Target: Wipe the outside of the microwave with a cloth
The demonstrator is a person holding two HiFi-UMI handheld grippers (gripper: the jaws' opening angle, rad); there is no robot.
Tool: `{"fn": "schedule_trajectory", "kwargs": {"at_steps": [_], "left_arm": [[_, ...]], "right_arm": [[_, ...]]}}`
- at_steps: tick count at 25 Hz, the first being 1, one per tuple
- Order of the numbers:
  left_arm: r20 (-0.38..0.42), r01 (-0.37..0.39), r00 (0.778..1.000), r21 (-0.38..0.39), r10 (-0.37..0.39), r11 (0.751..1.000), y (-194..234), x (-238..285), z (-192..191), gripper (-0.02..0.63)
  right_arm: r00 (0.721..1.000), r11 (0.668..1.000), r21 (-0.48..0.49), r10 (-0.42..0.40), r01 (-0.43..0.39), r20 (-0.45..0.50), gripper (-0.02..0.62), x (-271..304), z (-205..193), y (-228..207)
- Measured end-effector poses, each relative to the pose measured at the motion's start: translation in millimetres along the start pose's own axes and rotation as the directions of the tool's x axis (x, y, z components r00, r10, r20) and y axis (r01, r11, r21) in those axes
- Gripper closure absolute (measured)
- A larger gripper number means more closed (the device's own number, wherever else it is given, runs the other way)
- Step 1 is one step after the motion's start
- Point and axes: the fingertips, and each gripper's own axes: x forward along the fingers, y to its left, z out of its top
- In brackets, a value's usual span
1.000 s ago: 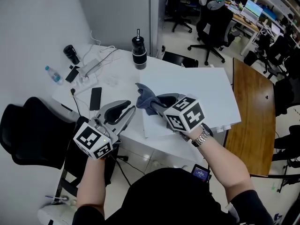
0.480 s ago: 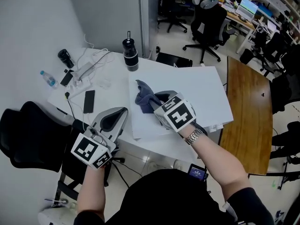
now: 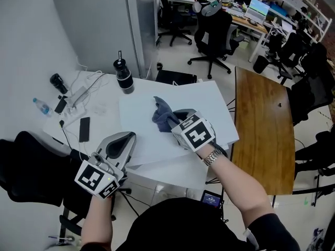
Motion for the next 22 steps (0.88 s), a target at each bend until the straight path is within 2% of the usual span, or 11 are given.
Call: {"fn": "schedule_trajectory", "kwargs": {"at_steps": [8,22], "left_arm": [[-0.029,0.029,0.999,0.011,-0.029,1.000,-36.9,43.9,7.0,0.601],[-0.073,0.043,0.996,0.006,-0.042,0.999,-96.6,109.9,4.8,0.601]], "right_arm": [[0.998,0.997,0.057,-0.059,0.058,0.017,0.518,-41.1,-29.9,-61.9],[0.989,0.986,0.090,-0.146,0.142,0.039,0.518,-93.3,-78.2,-147.2]]}}
